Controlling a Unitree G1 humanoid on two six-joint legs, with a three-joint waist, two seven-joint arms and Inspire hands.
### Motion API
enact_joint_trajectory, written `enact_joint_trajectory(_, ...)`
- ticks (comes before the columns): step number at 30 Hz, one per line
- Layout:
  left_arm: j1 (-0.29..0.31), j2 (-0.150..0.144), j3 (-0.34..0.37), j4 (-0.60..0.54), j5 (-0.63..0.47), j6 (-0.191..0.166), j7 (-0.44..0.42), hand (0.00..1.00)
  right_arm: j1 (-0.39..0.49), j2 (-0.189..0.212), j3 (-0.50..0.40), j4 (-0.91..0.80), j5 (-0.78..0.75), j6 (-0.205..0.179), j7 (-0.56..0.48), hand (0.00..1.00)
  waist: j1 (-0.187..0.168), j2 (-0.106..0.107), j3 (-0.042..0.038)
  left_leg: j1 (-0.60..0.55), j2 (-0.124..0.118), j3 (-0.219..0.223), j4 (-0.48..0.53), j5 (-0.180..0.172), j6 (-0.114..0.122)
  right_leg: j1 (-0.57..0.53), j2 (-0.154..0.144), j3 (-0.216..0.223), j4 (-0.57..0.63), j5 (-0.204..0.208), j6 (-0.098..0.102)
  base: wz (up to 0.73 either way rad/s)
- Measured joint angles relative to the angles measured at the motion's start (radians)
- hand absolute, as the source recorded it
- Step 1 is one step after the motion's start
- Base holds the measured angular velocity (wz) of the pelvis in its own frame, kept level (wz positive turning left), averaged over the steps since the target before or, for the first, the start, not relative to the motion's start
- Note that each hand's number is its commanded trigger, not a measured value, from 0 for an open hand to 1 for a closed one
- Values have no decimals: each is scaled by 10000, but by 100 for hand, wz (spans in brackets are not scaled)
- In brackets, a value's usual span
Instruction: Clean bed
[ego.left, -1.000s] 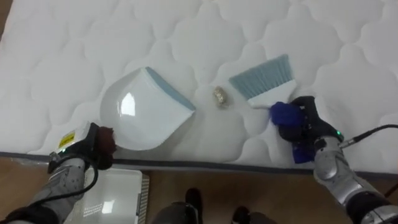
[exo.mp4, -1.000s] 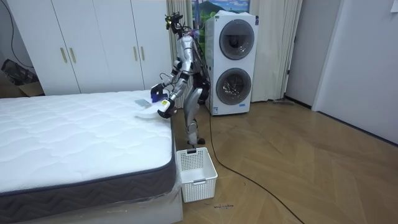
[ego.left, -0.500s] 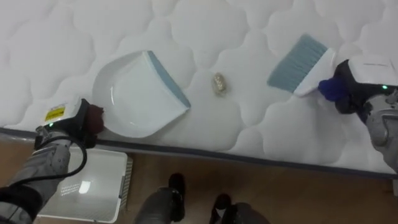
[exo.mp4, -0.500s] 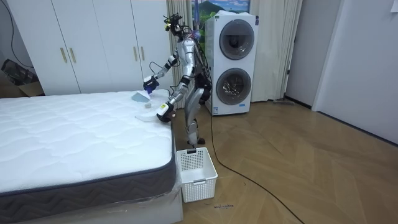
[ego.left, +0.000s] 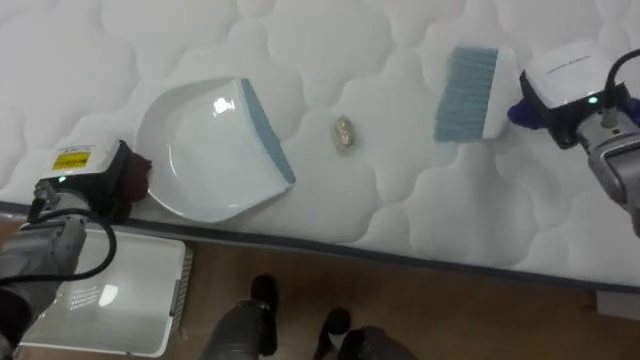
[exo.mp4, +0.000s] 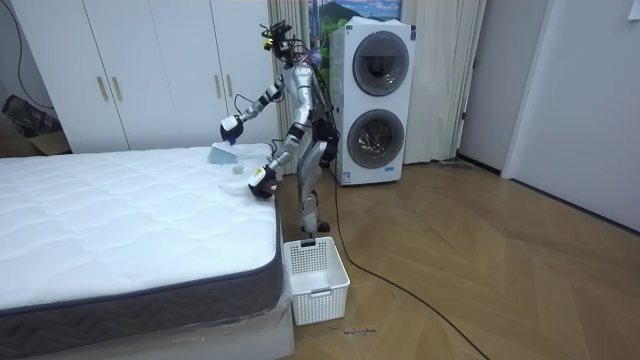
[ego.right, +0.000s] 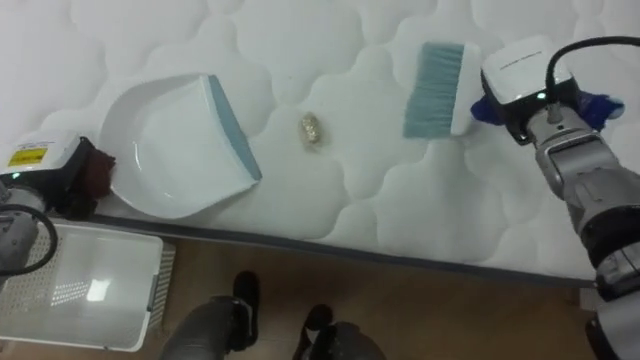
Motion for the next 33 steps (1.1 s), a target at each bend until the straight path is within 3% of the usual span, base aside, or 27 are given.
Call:
enact_joint_trajectory(7,43,167,-7,-43,208,-90,-21,100,0,-44,494,-854,-559,206,480,100,31,-1,0,42,206,-5,-8,-7,-16,208,283,0,-509,261,0,-7)
enact_joint_trajectory(10,60,178,-11,-44,213,-110,-68,100,1,-205,806,-1296,-524,207,748,100,32,-6,-3,71,205,-3,-12,-7,-14,238,287,14,-519,283,11,-1)
enact_joint_trajectory(24,420,117,-227,-39,179,-86,-110,100,478,-225,1726,-3250,-501,376,1858,100,4,-52,-31,450,276,75,-92,16,-65,546,381,31,-693,345,-4,-3)
enact_joint_trajectory(28,465,84,-255,-26,186,-80,-98,100,734,-99,1983,-3673,-373,203,2124,100,23,-51,-32,494,347,102,-67,7,-94,582,452,22,-691,382,-36,-3)
enact_joint_trajectory(33,701,81,-416,-43,191,-89,79,100,931,419,1983,-4184,-33,174,2614,100,24,-3,-58,489,402,104,-8,25,-139,584,464,-14,-672,369,-80,-3)
